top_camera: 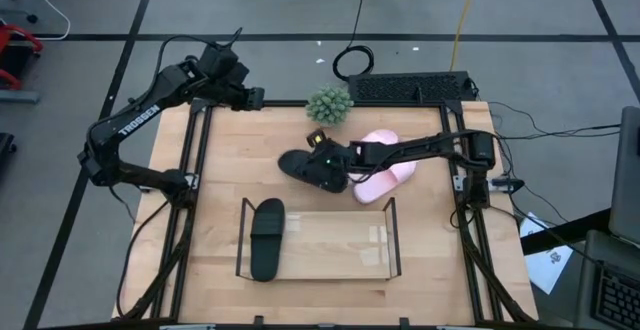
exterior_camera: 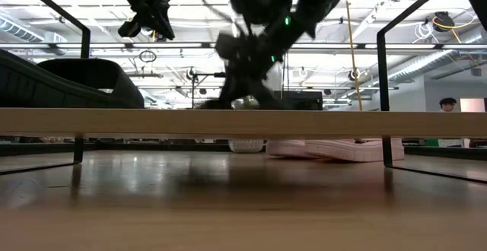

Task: Pick and place slides into the shelf
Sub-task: Put the black slipper on the shelf

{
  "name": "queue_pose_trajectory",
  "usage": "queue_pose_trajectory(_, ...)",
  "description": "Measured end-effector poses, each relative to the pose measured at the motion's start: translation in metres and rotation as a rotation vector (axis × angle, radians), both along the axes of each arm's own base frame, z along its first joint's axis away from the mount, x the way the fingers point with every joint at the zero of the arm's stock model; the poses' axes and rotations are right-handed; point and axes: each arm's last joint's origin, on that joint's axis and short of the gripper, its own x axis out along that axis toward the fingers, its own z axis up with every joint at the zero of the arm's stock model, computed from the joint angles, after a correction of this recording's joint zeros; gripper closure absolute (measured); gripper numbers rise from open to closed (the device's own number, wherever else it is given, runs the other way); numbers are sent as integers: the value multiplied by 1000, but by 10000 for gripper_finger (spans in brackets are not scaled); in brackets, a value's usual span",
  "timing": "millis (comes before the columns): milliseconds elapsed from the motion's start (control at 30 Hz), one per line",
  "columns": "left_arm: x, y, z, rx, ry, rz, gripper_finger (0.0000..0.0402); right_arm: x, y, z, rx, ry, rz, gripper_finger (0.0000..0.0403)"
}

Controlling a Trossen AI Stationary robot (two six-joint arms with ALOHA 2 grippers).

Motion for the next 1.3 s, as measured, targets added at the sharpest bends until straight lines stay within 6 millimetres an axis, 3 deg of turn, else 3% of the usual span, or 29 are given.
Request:
queue_pose_trajectory(233,0,-1,0,-7,-8,-28,380,2,0,79,21,-241,-28,400)
queue_pose_trajectory(333,1,-2,0,-21,-32,-78,380,-6,0,113,14,-333,-28,401)
queue_pose_trajectory(400,1,-3,1,-28,-46,-109,380,-14,0,124,12,-350,-32,401)
queue_pose_trajectory(600,2,-4,4,53,-78,-230,380,-27,-3,123,53,-256,-82,402)
queue_pose_trajectory(833,6,-5,11,4,-243,-358,380,-30,-2,122,-34,-214,-157,402)
queue_pose_trajectory(967,6,-5,11,-9,-254,-376,373,-29,1,122,-40,-218,-147,402)
queue_pose_trajectory(1300,14,5,-4,-32,-149,-295,248,-27,7,127,-165,-227,-175,402)
